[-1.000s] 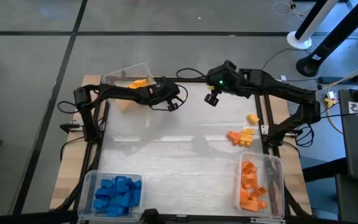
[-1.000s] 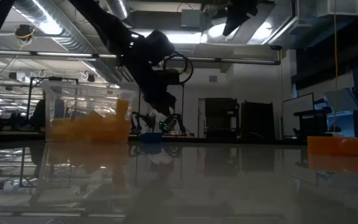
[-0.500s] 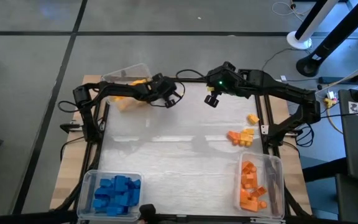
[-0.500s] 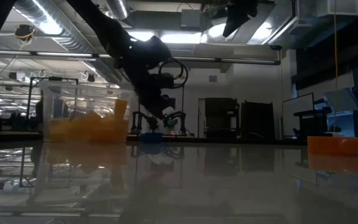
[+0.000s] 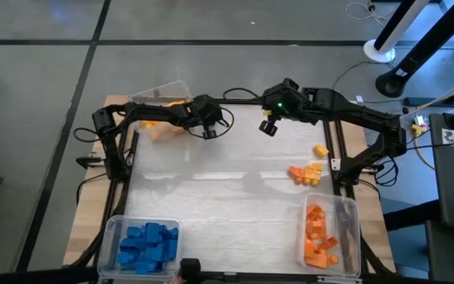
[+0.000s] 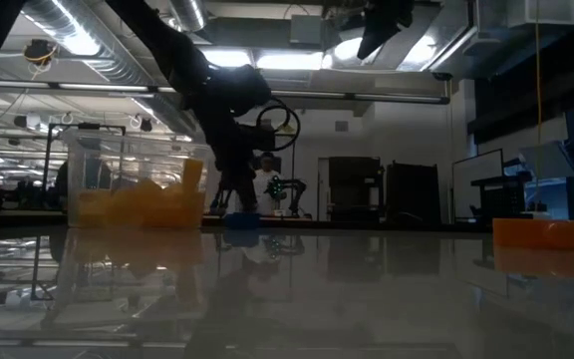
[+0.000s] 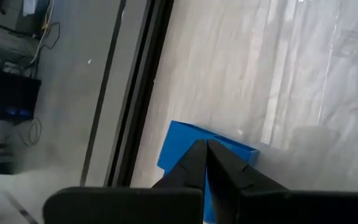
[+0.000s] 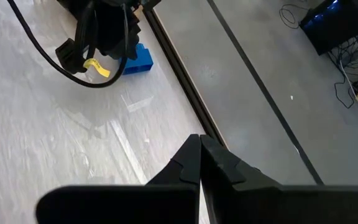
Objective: Sort blocks
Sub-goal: Put the blue game piece into the bottom left transparent bin
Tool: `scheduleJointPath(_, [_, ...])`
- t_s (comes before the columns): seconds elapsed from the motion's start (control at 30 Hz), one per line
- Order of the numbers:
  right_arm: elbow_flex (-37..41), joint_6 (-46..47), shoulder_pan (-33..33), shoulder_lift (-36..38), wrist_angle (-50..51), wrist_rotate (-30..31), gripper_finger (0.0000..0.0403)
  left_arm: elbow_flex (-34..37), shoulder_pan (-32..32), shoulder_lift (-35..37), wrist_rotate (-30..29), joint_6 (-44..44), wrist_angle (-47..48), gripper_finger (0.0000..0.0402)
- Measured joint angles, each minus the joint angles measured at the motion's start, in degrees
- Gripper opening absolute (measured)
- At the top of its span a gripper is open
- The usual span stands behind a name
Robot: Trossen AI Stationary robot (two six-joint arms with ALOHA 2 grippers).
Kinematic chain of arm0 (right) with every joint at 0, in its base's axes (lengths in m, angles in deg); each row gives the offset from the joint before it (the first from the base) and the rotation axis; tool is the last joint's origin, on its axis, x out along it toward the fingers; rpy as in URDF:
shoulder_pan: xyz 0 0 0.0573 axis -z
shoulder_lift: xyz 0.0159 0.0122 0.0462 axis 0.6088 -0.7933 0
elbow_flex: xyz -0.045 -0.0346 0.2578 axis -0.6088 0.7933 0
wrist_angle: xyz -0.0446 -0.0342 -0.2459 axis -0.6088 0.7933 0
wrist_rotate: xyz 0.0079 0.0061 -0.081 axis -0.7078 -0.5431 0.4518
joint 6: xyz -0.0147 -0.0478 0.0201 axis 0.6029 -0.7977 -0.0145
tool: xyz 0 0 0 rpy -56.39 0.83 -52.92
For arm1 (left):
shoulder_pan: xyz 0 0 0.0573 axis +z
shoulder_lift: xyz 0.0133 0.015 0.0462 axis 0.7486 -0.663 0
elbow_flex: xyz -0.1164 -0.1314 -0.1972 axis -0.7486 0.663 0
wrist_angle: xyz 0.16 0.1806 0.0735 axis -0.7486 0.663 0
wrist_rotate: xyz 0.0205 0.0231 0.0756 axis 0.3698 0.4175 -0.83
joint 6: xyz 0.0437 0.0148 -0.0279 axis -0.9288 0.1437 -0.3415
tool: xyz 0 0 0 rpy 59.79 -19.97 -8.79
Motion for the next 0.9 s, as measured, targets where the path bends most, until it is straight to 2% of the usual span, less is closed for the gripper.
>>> scheduleJointPath(0.33, [0.0,0.0,0.0,0.0,0.0,-0.5,0.0007,-0.1,1.2,-2.8,1.3,-3.2,-0.6,0.0001])
scheduleJointPath(0.57, [0.0,-0.3,0.0,0.0,0.0,-1.4,0.0007,-0.1,1.3,-5.3,-1.3,-2.7,-4.0,0.0001])
scheduleJointPath(0.9, [0.0,-0.6,0.0,0.0,0.0,-1.4,0.0007,-0.2,-1.8,-4.7,-1.8,-0.3,-0.1,0.0001])
